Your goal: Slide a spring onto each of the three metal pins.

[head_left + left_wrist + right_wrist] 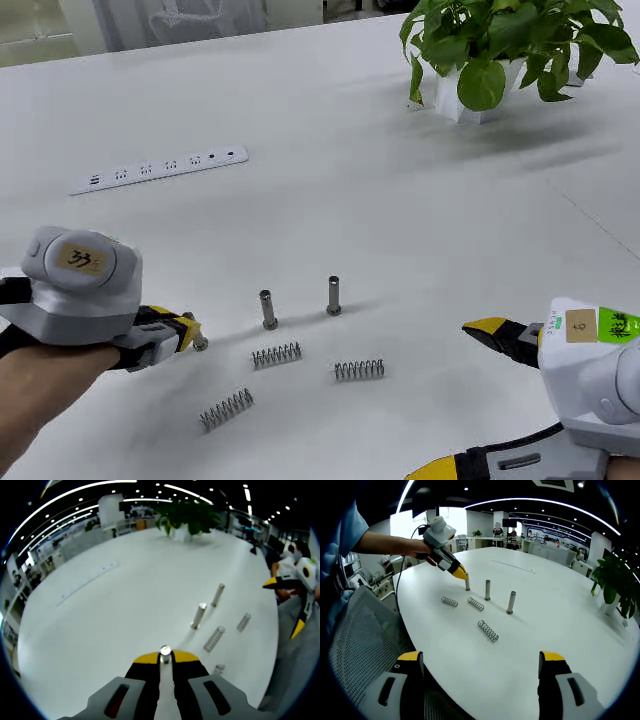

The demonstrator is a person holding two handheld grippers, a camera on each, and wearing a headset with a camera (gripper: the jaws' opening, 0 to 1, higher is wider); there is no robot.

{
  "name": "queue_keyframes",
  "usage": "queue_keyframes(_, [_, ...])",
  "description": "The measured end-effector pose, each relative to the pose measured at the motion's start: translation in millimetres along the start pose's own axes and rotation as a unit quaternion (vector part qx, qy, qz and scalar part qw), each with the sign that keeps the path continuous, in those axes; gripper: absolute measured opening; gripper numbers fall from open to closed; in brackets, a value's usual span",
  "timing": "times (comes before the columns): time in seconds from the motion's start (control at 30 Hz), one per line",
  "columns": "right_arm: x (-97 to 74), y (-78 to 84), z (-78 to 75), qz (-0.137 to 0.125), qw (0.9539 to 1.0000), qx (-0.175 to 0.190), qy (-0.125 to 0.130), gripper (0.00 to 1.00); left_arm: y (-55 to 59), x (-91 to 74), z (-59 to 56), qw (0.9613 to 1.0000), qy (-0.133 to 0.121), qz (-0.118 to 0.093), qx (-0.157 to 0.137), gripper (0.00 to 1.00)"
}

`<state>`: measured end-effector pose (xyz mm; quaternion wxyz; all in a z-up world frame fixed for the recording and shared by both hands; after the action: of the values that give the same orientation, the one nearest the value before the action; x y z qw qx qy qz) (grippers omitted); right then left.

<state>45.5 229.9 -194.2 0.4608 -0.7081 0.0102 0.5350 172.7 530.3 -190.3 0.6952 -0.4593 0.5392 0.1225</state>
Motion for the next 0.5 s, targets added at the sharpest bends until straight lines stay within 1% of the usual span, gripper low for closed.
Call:
queue_keyframes(0.47, [0.0, 0.0, 0.5, 0.003, 1.0000, -0.001, -0.001, 0.97, 1.2, -0.1, -0.1, 1.0000, 0.002, -0.008, 0.001, 0.09])
queue_keyframes(0.5, [0.0, 0.0, 0.5, 0.003, 1.0000, -0.001, -0.001, 0.97, 1.8, 0.2, -0.1, 1.0000, 0.003, -0.006, 0.002, 0.09])
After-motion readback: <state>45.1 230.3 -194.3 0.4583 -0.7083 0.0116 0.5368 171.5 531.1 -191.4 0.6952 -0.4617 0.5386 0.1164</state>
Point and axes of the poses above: the centre of the closed fingertips' face, and the gripper's own axes: x roughly forward along the fingers, z roughly to its left, y roughly out of its underside, the point moved 9 cm from there along -x, roughly backward along the fingers, and after that the axes turned 12 degrees about z, right-handed, at the moved point
